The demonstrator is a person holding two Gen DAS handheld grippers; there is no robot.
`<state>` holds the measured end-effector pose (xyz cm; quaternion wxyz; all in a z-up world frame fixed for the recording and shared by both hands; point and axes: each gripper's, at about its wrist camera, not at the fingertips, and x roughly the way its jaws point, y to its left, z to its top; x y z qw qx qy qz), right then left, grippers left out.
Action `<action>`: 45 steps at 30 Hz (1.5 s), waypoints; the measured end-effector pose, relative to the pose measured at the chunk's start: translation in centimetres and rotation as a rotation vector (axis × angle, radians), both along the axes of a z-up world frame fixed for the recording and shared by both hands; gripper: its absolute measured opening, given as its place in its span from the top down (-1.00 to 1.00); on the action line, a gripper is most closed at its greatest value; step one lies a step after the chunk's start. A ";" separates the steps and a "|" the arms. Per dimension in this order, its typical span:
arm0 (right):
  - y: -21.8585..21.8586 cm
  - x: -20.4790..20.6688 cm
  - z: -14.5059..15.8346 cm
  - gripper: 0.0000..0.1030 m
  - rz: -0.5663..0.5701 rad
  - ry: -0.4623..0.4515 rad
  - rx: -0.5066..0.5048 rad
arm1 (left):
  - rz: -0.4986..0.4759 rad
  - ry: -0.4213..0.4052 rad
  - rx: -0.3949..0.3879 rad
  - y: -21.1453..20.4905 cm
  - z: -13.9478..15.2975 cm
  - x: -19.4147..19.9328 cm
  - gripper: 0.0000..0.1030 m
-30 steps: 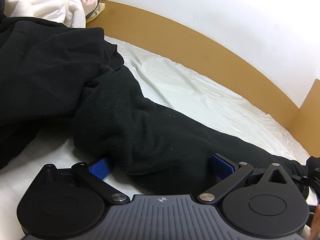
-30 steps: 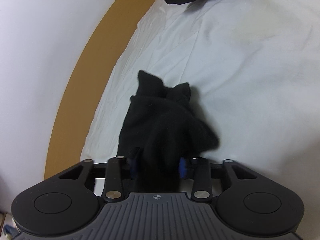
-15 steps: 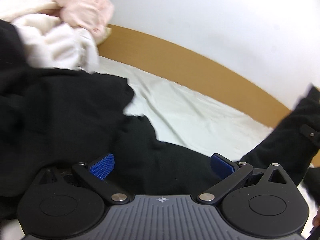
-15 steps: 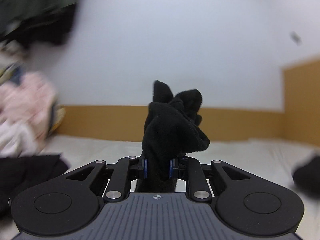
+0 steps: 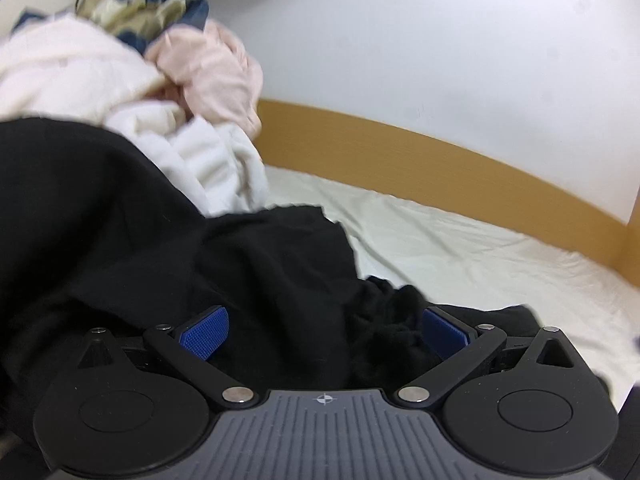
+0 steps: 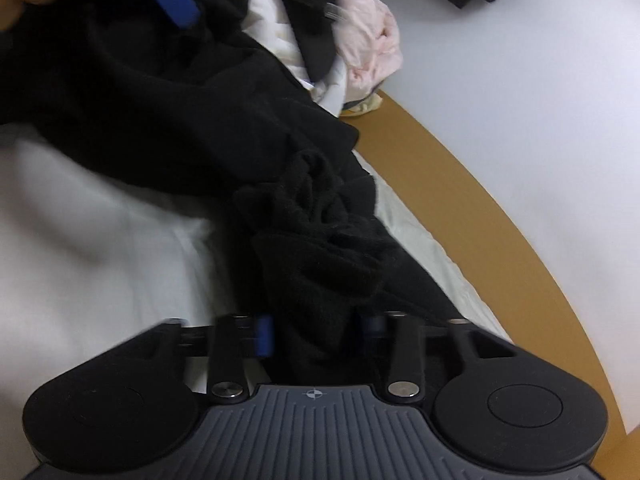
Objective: Fold clothes
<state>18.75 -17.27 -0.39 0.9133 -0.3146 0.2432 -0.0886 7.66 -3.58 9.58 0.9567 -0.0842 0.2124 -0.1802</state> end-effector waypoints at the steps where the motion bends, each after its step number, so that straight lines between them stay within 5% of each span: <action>1: -0.1 -0.8 0.6 -0.41 0.017 -0.011 0.012 | 0.001 -0.006 0.007 -0.4 0.1 -0.2 -0.98; 6: -2.2 -6.8 4.0 -0.52 0.069 -0.122 0.080 | 0.007 0.001 -0.005 -1.8 0.1 -0.5 -0.98; 10: -5.9 -9.5 5.0 -0.49 -0.032 -0.182 0.126 | 0.012 0.000 0.050 -3.4 -0.8 -1.2 -0.98; 20: -14.5 -10.0 3.4 -0.49 -0.279 -0.230 0.628 | -0.005 0.017 0.204 -8.0 -4.2 0.0 -0.98; 28: -14.7 -12.3 2.9 -0.50 -0.281 -0.248 0.802 | -0.057 0.050 0.132 -7.7 -6.8 2.0 -0.99; 34: -16.9 -14.4 2.6 -0.59 -0.445 -0.305 0.742 | -0.087 0.130 0.020 -6.1 -7.7 3.4 -0.99; 39: -17.2 -14.0 0.2 -0.59 -0.629 -0.130 0.634 | -0.086 0.131 0.014 -5.9 -7.8 3.4 -0.99; 42: -17.8 -13.8 -0.3 -1.00 -0.640 -0.073 0.680 | -0.087 0.137 0.002 -5.8 -8.0 3.5 -0.99; 45: -18.0 -13.9 -0.3 -1.00 -0.632 -0.070 0.713 | -0.088 0.139 0.001 -5.8 -8.1 3.6 -0.99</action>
